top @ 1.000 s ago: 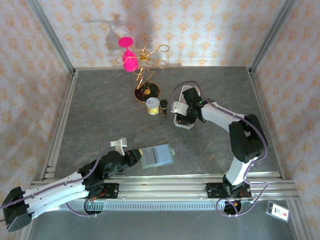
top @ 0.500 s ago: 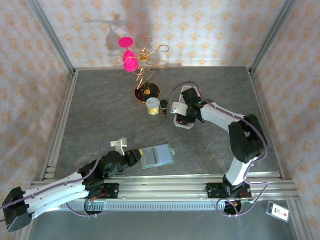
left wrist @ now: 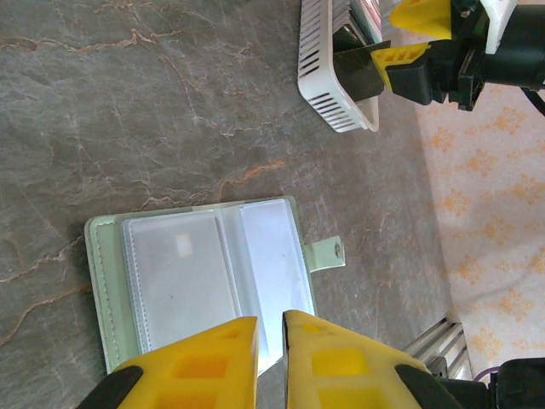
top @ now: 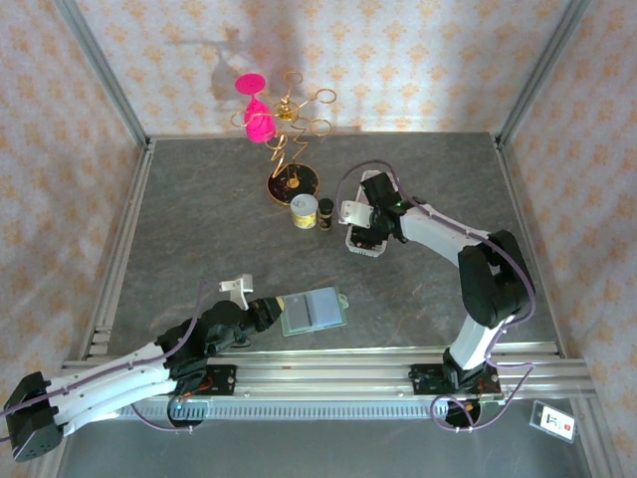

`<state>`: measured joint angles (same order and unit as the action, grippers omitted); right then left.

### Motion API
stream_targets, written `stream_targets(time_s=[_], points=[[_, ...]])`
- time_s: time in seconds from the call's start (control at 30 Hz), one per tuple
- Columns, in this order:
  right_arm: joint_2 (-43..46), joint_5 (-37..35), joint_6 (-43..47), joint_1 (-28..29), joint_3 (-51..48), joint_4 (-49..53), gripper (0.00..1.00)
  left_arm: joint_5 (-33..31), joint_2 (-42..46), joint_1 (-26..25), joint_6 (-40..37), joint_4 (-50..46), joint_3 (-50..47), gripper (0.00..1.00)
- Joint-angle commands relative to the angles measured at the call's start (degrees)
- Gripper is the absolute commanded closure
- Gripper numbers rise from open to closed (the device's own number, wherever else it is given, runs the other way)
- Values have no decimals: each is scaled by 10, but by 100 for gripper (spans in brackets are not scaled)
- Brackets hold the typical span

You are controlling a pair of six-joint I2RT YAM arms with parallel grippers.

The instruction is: Put the credit cards into the card holder

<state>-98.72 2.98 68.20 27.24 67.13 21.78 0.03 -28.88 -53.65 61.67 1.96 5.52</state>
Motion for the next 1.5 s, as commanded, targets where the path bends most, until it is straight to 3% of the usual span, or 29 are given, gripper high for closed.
stream_targets(time_s=[0.0,0.17,0.23,0.27,0.37,0.57,0.8,1.1,1.27,1.47], points=[[23,-3,4,3,14,0,55,8,3,-4,8,15,-5,85],[23,-8,5,3,13,0,55,9,3,-4,8,16,-6,87],[23,-5,5,3,17,3,43,9,3,-4,8,17,-5,87],[23,-6,10,3,19,6,33,9,3,-4,8,16,-5,87],[19,-3,44,4,24,21,18,9,3,-5,6,16,-4,87],[1,-3,95,12,31,27,11,8,4,-4,4,12,-3,87],[-51,2,119,18,72,61,10,6,0,-4,6,18,-6,87],[-101,1,131,19,113,98,17,-1,3,-4,3,7,-4,86],[-116,-26,130,19,129,93,30,1,3,-4,6,10,-6,86],[-107,-33,124,14,135,90,34,0,1,-5,8,17,-6,86]])
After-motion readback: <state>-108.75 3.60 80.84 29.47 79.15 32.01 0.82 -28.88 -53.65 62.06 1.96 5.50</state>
